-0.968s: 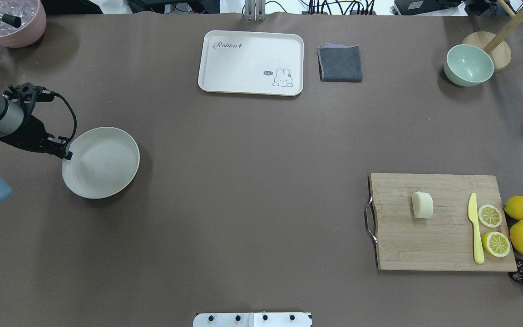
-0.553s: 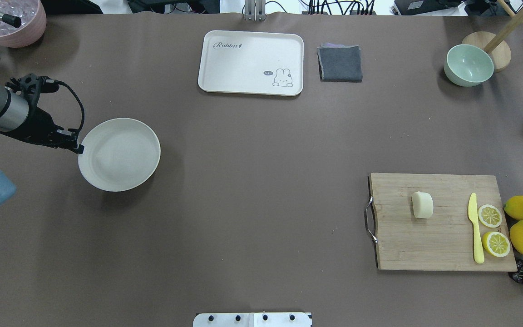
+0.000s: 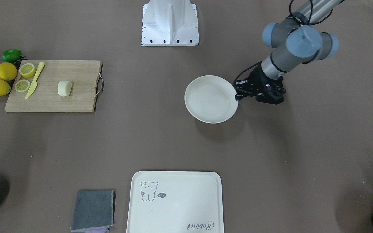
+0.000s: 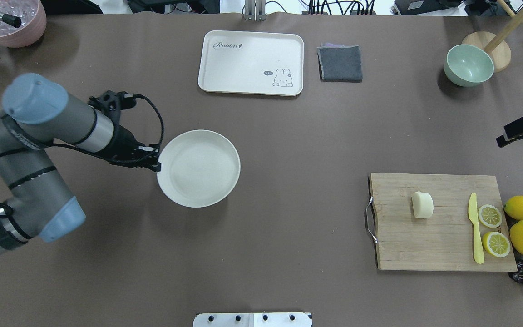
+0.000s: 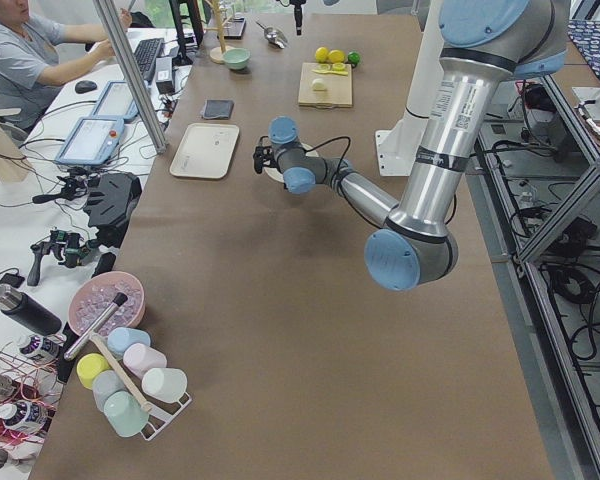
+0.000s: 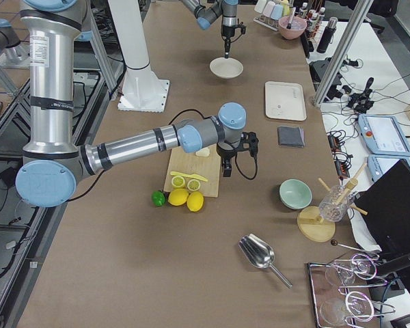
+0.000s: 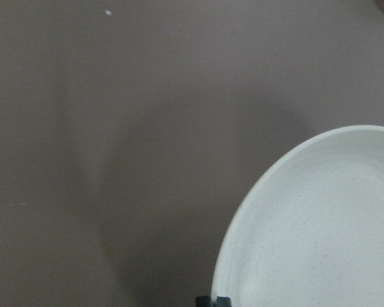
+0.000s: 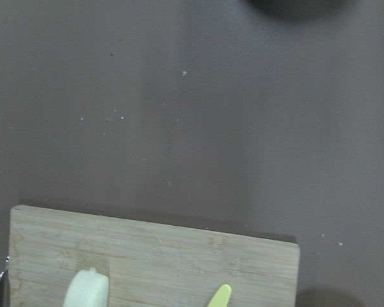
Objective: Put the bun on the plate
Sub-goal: 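Push the white plate inward with the left gripper while the right arm reaches out, then close the right gripper on the cream bun while the left gripper holds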
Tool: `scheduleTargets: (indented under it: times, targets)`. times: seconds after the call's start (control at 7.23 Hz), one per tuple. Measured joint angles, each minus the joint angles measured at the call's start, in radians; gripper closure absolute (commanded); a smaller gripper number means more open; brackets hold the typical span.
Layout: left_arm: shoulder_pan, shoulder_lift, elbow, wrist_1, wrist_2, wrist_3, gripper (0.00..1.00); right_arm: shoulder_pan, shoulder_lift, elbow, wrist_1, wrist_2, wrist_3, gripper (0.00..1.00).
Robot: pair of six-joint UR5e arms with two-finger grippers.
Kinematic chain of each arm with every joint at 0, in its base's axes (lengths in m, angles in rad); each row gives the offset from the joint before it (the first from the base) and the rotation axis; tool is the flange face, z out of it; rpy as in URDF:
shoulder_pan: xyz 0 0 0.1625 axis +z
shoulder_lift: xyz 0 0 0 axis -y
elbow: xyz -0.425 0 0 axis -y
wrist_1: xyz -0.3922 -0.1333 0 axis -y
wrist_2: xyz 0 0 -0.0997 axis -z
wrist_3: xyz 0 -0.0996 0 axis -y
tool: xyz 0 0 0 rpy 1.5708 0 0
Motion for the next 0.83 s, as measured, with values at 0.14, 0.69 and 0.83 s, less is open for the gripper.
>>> scheduleTargets:
  times: [0.14,0.69,0.83]
  targets:
    - [0.060,-0.054,0.009,0.033,0.056,-0.028,1.00,-0.065,0.016,0.006,0.043,-0.027,0.121,0.01]
    - [0.157,-0.210,0.135,0.054,0.157,-0.069,1.00,-0.318,0.025,0.006,0.183,-0.209,0.432,0.01]
    - [0.161,-0.226,0.154,0.052,0.164,-0.069,1.00,-0.359,0.022,0.004,0.186,-0.233,0.454,0.02]
